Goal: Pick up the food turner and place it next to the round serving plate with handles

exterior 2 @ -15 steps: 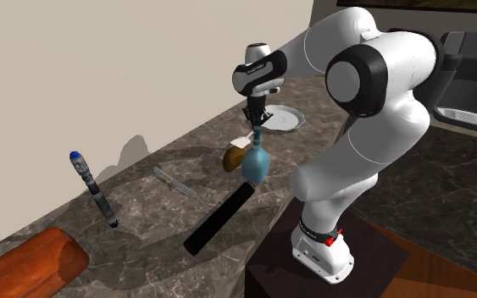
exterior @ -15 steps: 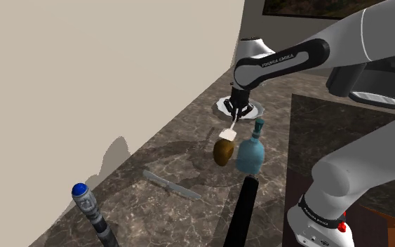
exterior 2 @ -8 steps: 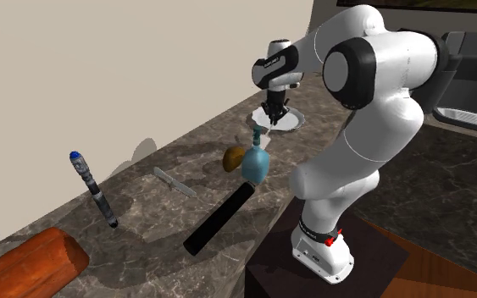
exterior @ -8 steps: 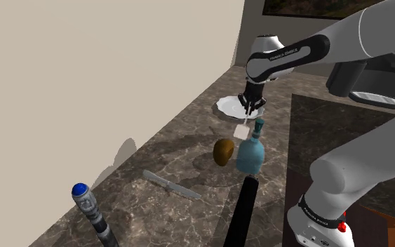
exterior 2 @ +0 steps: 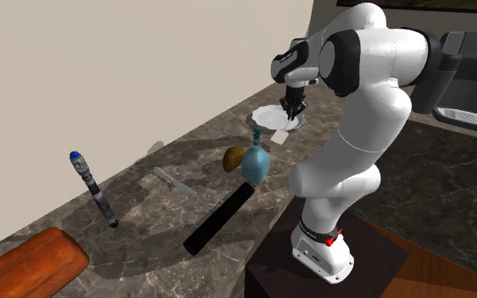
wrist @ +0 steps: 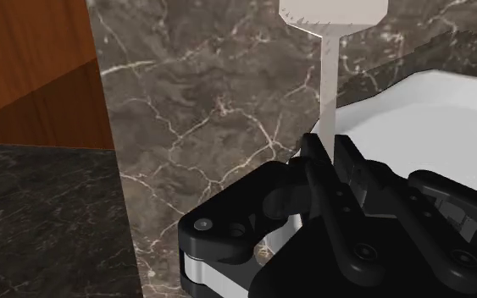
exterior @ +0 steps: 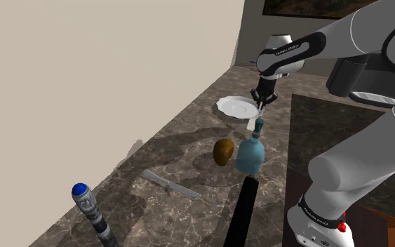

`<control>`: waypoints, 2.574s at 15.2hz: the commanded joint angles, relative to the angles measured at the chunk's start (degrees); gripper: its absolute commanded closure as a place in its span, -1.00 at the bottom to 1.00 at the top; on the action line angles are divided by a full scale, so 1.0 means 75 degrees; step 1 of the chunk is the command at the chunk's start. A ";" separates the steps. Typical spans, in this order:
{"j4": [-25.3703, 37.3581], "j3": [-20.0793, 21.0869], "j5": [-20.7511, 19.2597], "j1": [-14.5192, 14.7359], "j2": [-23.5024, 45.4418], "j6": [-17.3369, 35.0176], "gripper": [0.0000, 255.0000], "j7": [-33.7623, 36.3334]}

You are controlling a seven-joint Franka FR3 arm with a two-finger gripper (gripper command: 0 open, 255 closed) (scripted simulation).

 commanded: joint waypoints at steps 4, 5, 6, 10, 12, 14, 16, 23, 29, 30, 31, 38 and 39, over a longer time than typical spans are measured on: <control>0.0727 -0.0571 -0.0045 -0.0373 0.0698 0.0013 1.00 -0.0929; 0.0895 -0.0675 -0.0033 -0.0441 0.0853 0.0007 1.00 -0.1109; 0.1071 -0.0775 -0.0015 -0.0510 0.1012 -0.0003 1.00 -0.1289; 0.1862 -0.1136 0.0117 -0.0790 0.1703 -0.0082 1.00 -0.2008; 0.2310 -0.1293 0.0218 -0.0937 0.2080 -0.0150 1.00 -0.2364; 0.2796 -0.1432 0.0339 -0.1093 0.2476 -0.0240 1.00 -0.2715; 0.3323 -0.1550 0.0475 -0.1263 0.2894 -0.0354 1.00 -0.3057; 0.5548 -0.1804 0.1016 -0.1980 0.4536 -0.0982 1.00 -0.4140; 0.5791 -0.1802 0.1152 -0.2147 0.4989 -0.0785 1.00 -0.4334; 0.5730 -0.1797 0.1161 -0.2148 0.5019 -0.0696 1.00 -0.4340; 0.5671 -0.1792 0.1172 -0.2149 0.5050 -0.0607 1.00 -0.4346; 0.5314 -0.1752 0.1255 -0.2166 0.5306 0.0000 1.00 -0.4394; 0.5270 -0.1745 0.1268 -0.2170 0.5348 0.0084 1.00 -0.4401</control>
